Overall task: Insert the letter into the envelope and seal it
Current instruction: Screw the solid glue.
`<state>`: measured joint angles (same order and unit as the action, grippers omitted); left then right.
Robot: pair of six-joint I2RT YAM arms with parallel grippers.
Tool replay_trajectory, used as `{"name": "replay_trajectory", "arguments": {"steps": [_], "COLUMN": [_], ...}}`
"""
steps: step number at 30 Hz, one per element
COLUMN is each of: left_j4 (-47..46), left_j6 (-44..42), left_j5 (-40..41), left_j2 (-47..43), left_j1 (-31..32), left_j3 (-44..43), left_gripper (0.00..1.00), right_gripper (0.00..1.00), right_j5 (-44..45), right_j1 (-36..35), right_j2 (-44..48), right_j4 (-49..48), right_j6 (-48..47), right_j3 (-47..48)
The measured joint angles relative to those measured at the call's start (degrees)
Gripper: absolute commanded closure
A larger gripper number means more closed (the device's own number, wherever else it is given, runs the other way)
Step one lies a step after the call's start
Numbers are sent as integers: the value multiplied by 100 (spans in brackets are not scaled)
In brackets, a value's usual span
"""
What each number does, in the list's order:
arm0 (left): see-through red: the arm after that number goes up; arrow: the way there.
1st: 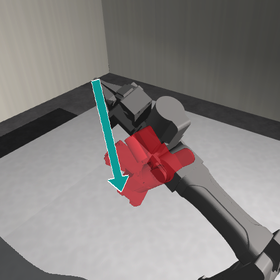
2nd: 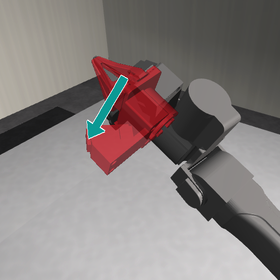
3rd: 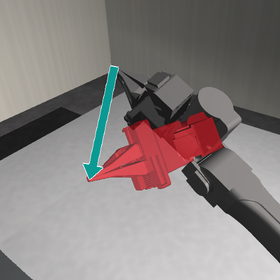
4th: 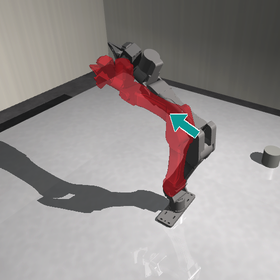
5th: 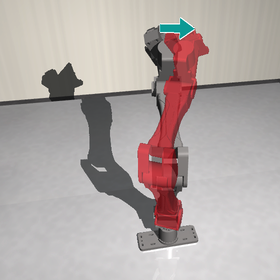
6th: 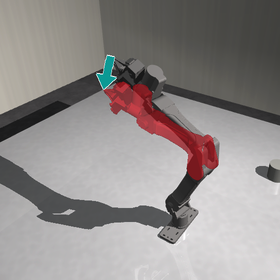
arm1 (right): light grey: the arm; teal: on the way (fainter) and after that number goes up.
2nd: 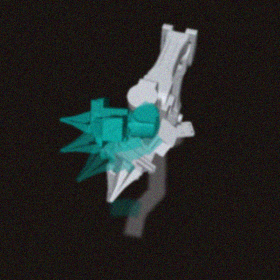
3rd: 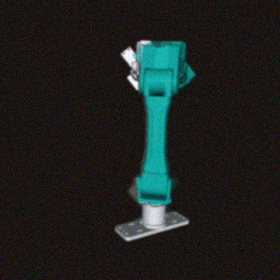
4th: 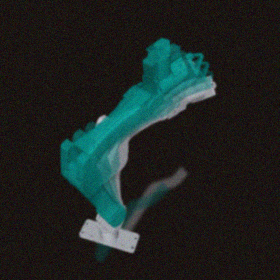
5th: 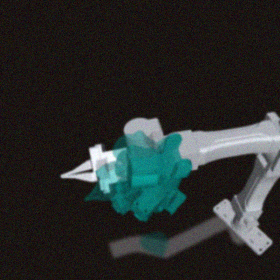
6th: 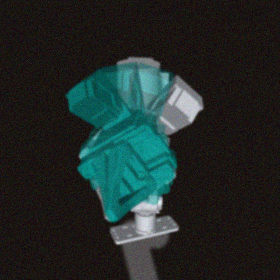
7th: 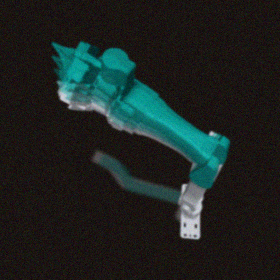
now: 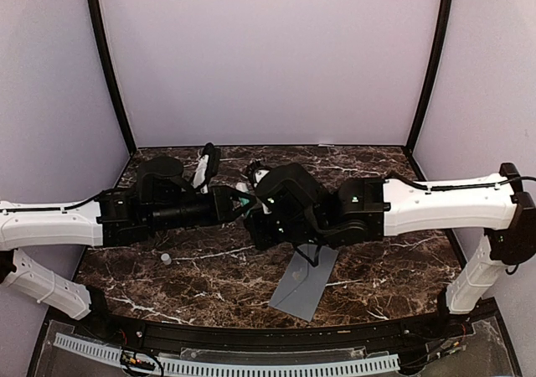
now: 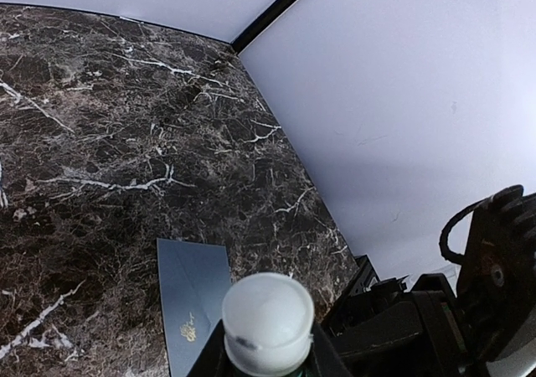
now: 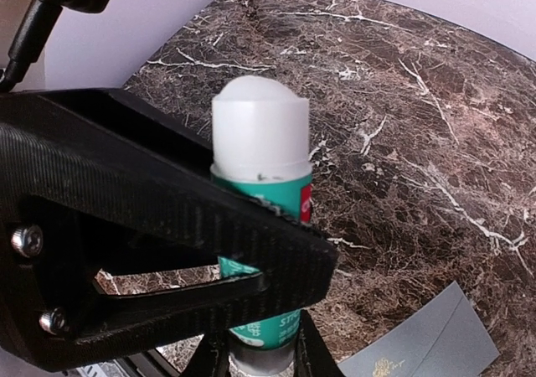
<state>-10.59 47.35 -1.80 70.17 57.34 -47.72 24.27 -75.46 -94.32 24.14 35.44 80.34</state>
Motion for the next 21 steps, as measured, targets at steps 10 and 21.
{"name": "replay_trajectory", "arguments": {"steps": [10, 21], "left_j4": [223, 245], "left_j6": [146, -24], "left_j5": [-385, -960], "left_j2": [-205, -951], "left_j1": [7, -142], "left_j3": [-76, -212], "left_gripper": [100, 100], "right_gripper": [28, 11], "right_j5": [-560, -2275], "right_j1": [70, 568], "right_j2": [1102, 2944], "right_j4": [-1019, -3152], "right_j6": [-295, 149], "right_j3": [-1132, -3051]}}
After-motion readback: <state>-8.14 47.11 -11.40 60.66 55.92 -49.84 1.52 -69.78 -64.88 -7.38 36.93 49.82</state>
